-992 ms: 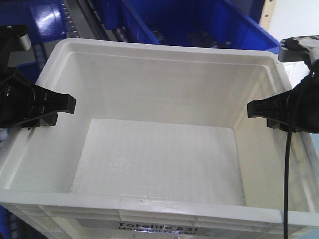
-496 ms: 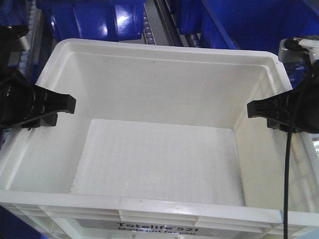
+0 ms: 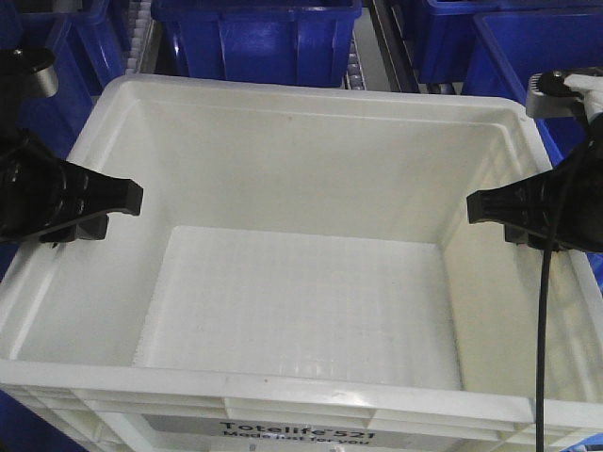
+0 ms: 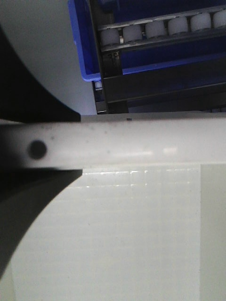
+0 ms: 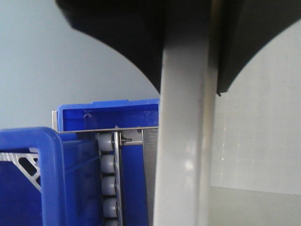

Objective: Move bin from left to right shelf
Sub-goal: 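Hold the white tote with both grippers while the base drives to the other shelf, then push the white tote forward onto the roller shelf and lower it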

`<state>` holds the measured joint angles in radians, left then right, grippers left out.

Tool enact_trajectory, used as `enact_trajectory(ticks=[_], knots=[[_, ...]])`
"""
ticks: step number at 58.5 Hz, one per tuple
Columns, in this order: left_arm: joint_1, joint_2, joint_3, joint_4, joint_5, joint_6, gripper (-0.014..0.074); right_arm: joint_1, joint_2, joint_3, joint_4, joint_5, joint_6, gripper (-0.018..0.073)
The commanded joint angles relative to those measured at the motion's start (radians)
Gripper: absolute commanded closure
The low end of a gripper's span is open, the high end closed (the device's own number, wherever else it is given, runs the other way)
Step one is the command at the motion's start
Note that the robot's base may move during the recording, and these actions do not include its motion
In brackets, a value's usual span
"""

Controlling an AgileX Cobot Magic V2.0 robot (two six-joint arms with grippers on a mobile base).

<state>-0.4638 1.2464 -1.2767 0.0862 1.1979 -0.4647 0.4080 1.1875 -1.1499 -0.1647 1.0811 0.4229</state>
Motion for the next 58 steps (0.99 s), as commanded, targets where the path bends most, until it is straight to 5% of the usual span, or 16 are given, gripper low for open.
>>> enact_trajectory(ticks=[1, 58], knots=[[-0.007, -0.034, -0.038, -0.014, -0.091, 0.014, 0.0603, 0.0, -0.03, -0.038, -0.037, -0.083, -0.019, 0.0557], [-0.007, -0.034, -0.038, -0.014, -0.091, 0.014, 0.0603, 0.0, -0.03, -0.038, -0.037, -0.072, -0.019, 0.0557]])
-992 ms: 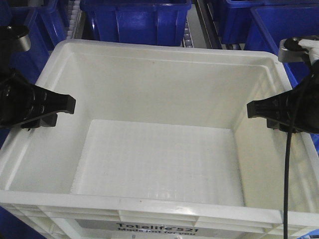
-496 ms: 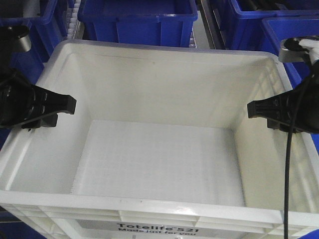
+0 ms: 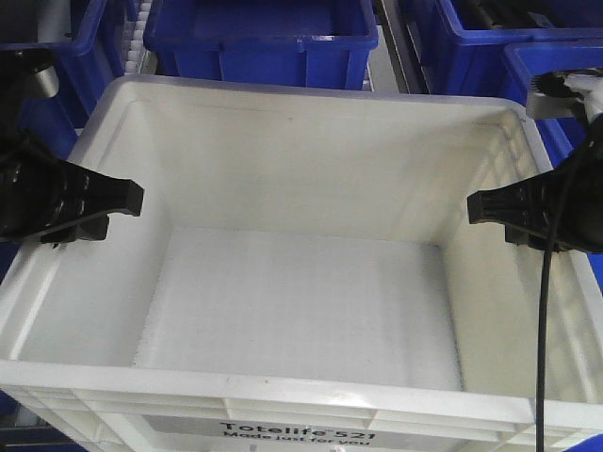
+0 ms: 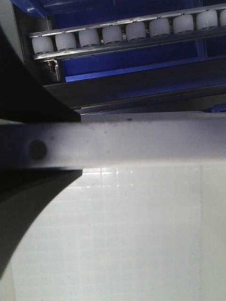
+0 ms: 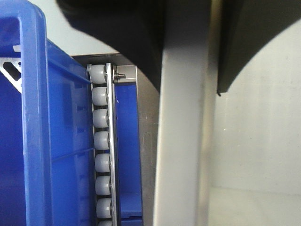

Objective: Move bin from left to right shelf
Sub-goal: 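Push the white tote forward onto the roller shelf and lower it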

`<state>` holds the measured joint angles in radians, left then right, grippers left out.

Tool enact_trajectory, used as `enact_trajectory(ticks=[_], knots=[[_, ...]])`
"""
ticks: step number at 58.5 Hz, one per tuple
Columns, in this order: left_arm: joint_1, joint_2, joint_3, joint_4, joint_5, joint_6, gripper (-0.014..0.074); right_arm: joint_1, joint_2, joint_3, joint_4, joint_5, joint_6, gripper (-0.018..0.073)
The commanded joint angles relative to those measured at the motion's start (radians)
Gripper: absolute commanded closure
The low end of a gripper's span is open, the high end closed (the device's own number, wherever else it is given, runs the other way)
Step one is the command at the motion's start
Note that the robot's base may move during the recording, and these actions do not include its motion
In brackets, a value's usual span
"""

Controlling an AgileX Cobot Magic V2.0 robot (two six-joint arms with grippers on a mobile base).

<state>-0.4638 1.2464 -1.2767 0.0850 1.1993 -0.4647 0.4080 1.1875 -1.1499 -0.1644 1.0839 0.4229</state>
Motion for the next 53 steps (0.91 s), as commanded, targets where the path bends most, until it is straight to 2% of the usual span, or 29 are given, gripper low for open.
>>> enact_trajectory(ticks=[1, 29, 35, 48, 53], knots=[[-0.007, -0.034, -0.038, -0.012, -0.092, 0.014, 0.0603, 0.0, -0.03, -0.038, -0.037, -0.075, -0.019, 0.0557], [-0.007, -0.034, -0.038, -0.012, -0.092, 0.014, 0.0603, 0.0, -0.03, -0.038, -0.04, -0.074, -0.019, 0.0557], [-0.007, -0.034, -0.038, -0.013, -0.121, 0.014, 0.0603, 0.0, -0.03, -0.038, -0.045, -0.074, -0.019, 0.0557], [-0.007, -0.019, -0.038, -0.01, -0.153, -0.017, 0.0603, 0.0, -0.03, -0.038, -0.135, -0.132, -0.019, 0.0557], [-0.007, -0.004, -0.038, 0.019, -0.166, -0.017, 0.0603, 0.0, -0.03, -0.038, -0.182, -0.188, -0.01, 0.0557]])
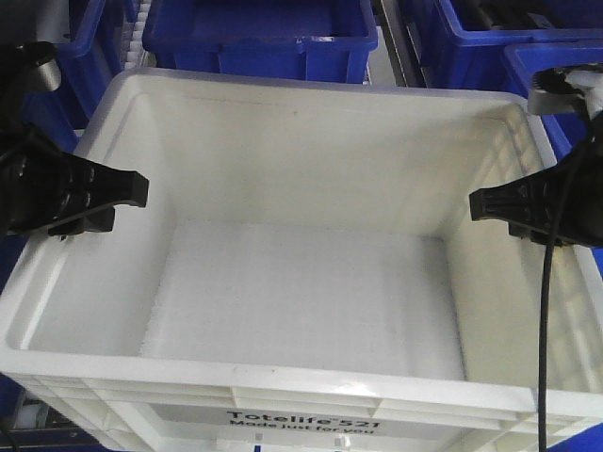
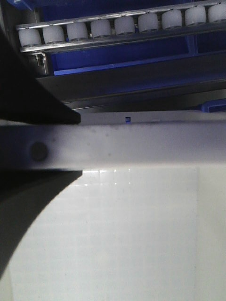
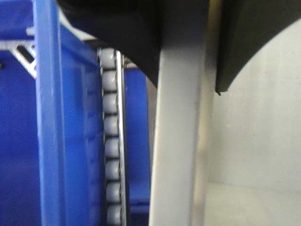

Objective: Move bin from left to right shelf
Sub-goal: 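Push the white tote forward onto the roller shelf and lower it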

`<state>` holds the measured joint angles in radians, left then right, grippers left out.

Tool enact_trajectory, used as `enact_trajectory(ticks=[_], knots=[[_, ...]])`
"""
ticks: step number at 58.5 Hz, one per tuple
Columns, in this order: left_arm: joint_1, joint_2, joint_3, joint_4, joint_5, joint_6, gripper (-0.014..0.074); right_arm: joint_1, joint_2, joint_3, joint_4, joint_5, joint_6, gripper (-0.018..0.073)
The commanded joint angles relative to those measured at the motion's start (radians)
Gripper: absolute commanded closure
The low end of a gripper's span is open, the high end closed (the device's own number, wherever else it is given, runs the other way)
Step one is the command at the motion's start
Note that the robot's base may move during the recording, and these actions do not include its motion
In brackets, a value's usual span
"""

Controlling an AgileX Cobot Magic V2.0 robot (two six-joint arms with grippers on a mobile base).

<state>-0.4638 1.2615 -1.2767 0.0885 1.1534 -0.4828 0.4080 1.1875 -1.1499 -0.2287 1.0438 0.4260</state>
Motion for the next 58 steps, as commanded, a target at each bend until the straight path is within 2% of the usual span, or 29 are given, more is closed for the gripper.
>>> enact_trajectory(ticks=[1, 9, 16, 25, 37, 49, 58], knots=[[-0.007, -0.016, -0.038, 0.025, -0.123, 0.0, 0.0603, 0.0, -0.03, -0.038, -0.125, -0.158, -0.013, 0.0557], [-0.007, 0.022, -0.038, 0.067, -0.129, -0.002, 0.0603, 0.0, -0.021, -0.038, -0.156, -0.257, 0.029, 0.0557], [-0.007, 0.046, -0.038, 0.087, -0.134, -0.002, 0.0603, 0.0, 0.013, -0.038, -0.158, -0.285, 0.083, 0.0557], [-0.007, 0.052, -0.038, 0.093, -0.205, -0.019, 0.0603, -0.001, 0.079, -0.038, -0.171, -0.29, 0.104, 0.0557], [-0.007, 0.069, -0.038, 0.097, -0.296, -0.074, 0.0599, -0.001, 0.152, -0.038, -0.261, -0.309, 0.22, 0.0549], [-0.007, 0.102, -0.038, 0.096, -0.287, -0.08, 0.0587, -0.001, 0.204, -0.038, -0.356, -0.312, 0.355, 0.0539], [-0.007, 0.121, -0.029, 0.096, -0.264, -0.08, 0.0548, -0.001, 0.231, -0.038, -0.364, -0.322, 0.372, 0.0517]])
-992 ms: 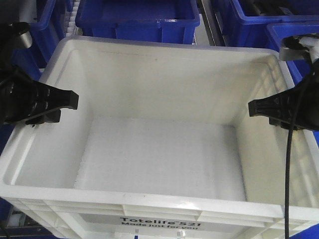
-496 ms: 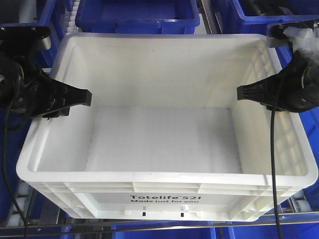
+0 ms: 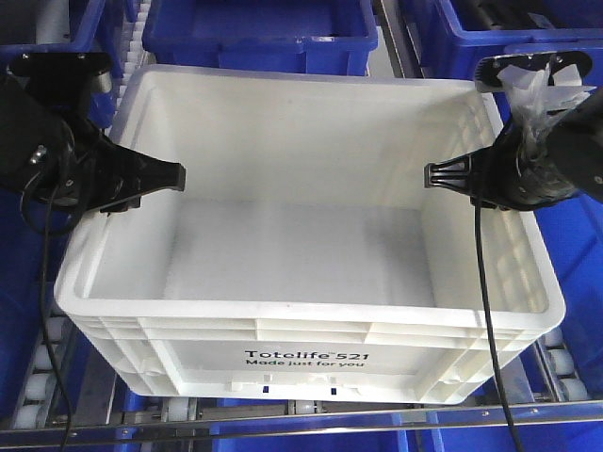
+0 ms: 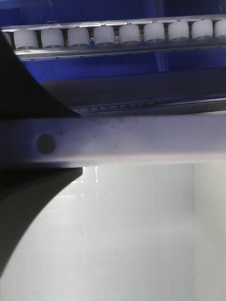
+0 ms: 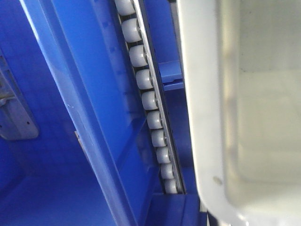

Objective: Move bin from left to right shelf
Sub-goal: 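Push the white tote forward onto the roller shelf and lower it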

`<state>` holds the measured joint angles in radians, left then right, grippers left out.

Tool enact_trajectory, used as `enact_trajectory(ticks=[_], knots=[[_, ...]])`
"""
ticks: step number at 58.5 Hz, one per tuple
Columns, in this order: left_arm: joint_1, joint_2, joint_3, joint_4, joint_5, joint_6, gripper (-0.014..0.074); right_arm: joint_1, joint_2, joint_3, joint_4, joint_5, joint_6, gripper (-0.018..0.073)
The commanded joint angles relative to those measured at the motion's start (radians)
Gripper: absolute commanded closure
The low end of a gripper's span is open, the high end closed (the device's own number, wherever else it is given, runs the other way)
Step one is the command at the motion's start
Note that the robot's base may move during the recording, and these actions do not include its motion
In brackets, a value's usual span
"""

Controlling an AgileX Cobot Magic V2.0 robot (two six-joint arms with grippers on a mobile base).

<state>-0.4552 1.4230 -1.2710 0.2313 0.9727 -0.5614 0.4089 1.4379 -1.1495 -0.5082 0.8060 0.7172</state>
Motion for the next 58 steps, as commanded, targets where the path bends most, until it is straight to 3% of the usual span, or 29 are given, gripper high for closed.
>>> enact_trajectory(ticks=[1, 10, 33, 52, 58], knots=[[-0.016, -0.04, -0.032, -0.047, -0.083, -0.001, 0.0542, -0.002, -0.017, -0.039, -0.085, -0.085, 0.081, 0.0514], [-0.016, -0.035, 0.0, -0.066, -0.086, -0.001, 0.0451, -0.002, -0.004, -0.039, -0.08, -0.09, 0.081, 0.045], [-0.016, -0.037, 0.015, -0.081, -0.057, 0.0, 0.0133, -0.002, -0.011, -0.039, -0.079, -0.091, 0.084, 0.0146], [-0.04, -0.137, 0.015, -0.079, -0.157, 0.062, 0.0118, -0.001, -0.112, -0.03, -0.077, -0.108, 0.049, 0.0119], [-0.057, -0.159, 0.037, -0.079, -0.186, 0.089, 0.0118, -0.001, -0.164, 0.039, -0.077, -0.17, 0.028, 0.0119]])
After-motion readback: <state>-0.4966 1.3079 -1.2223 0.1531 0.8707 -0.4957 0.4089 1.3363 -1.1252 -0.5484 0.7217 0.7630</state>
